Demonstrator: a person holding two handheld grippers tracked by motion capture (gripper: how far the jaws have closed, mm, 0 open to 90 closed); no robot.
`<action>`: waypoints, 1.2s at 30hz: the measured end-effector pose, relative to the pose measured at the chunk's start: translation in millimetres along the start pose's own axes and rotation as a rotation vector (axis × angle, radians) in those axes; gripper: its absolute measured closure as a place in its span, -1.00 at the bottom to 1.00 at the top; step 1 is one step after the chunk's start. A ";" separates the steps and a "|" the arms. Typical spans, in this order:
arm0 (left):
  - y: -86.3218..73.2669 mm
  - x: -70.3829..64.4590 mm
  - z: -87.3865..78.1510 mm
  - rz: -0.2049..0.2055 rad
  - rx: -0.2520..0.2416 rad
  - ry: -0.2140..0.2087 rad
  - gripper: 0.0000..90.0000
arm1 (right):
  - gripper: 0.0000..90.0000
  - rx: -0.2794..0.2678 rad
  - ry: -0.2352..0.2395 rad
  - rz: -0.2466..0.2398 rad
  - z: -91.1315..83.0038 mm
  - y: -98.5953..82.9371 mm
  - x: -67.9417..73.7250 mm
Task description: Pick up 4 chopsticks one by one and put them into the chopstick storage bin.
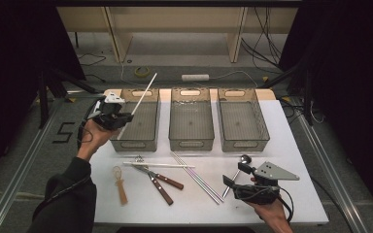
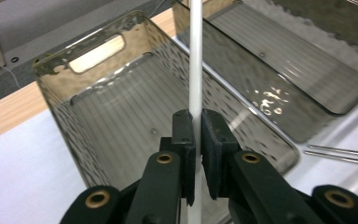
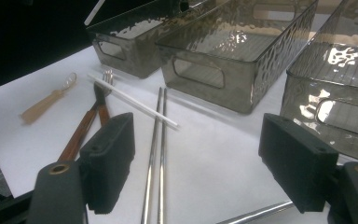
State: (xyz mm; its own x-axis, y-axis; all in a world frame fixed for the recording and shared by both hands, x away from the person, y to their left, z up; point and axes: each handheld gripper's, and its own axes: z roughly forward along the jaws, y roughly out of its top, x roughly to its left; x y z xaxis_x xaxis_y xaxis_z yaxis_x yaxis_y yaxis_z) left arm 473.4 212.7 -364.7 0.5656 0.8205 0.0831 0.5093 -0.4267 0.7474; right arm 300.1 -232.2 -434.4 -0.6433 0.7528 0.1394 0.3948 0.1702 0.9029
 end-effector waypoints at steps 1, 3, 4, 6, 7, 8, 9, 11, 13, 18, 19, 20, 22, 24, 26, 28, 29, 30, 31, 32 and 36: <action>0.4 1.9 1.1 -0.006 0.000 0.004 0.86 | -0.38 -0.001 0.000 0.001 0.0 0.0 0.0; 1.1 5.2 3.6 -0.017 -0.004 0.013 0.86 | -0.38 0.000 0.001 0.001 -0.1 0.0 0.0; 1.3 6.8 5.0 -0.022 -0.005 0.019 0.86 | -0.38 0.000 0.001 0.002 -0.1 0.0 0.1; 0.9 10.1 8.7 -0.030 -0.006 0.028 0.86 | -0.38 0.001 0.002 0.001 -0.1 -0.1 0.1; 0.3 11.9 10.6 -0.033 -0.004 0.034 0.86 | -0.38 0.000 0.002 0.001 0.0 -0.1 0.0; -0.6 13.9 12.6 -0.040 0.003 0.038 0.86 | -0.38 0.000 0.004 0.003 0.0 -0.1 0.0; -1.6 15.7 14.7 -0.047 0.006 0.045 0.86 | -0.38 0.000 0.004 0.003 0.0 -0.2 -0.1; -4.5 19.5 18.6 -0.065 0.007 0.053 0.86 | -0.38 0.000 0.004 0.002 -0.1 -0.2 -0.1; -7.3 21.4 22.4 -0.070 0.014 0.059 0.86 | -0.38 0.000 0.004 0.003 -0.1 -0.3 0.0; -13.2 22.5 30.1 -0.069 0.025 0.071 0.86 | -0.38 0.001 0.006 0.004 0.0 -0.4 0.0; -13.8 22.9 30.8 -0.073 0.026 0.071 0.86 | -0.38 0.000 0.006 0.004 0.0 -0.4 -0.1; -14.9 23.1 32.2 -0.079 0.026 0.073 0.86 | -0.38 0.000 0.006 0.005 0.0 -0.3 -0.1; -16.5 24.0 33.8 -0.080 0.032 0.078 0.86 | -0.38 0.001 0.006 0.006 0.2 -0.4 0.0; -18.2 25.6 35.8 -0.093 0.034 0.082 0.86 | -0.38 0.002 0.007 0.004 0.2 -0.4 0.1; -19.5 26.9 36.9 -0.104 0.034 0.085 0.86 | -0.38 0.003 0.007 0.004 0.1 -0.4 0.1; -21.0 28.0 38.0 -0.115 0.034 0.084 0.86 | -0.38 0.001 0.007 0.005 0.1 -0.5 0.0; -21.6 28.3 38.6 -0.116 0.038 0.084 0.86 | -0.38 0.001 0.007 0.006 0.1 -0.5 -0.2; -22.3 28.1 39.5 -0.121 0.038 0.084 0.86 | -0.38 0.002 0.007 0.006 0.2 -0.5 -0.2; -22.8 28.0 40.3 -0.124 0.039 0.083 0.86 | -0.38 0.002 0.007 0.006 0.2 -0.5 -0.2; -23.4 27.8 41.2 -0.127 0.039 0.083 0.86 | -0.38 0.003 0.006 0.006 0.2 -0.5 -0.1; -26.7 27.6 45.1 -0.139 0.049 0.087 0.85 | -0.38 0.003 0.009 0.004 0.2 -0.5 0.2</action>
State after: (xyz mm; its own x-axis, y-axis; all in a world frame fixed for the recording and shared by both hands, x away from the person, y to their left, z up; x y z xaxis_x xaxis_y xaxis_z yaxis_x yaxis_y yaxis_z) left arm 504.7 229.6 -412.1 0.4304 0.9018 0.0393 0.6112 -0.3232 0.7225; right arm 299.9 -232.0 -434.9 -0.6475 0.7479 0.1463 0.3990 0.1692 0.9012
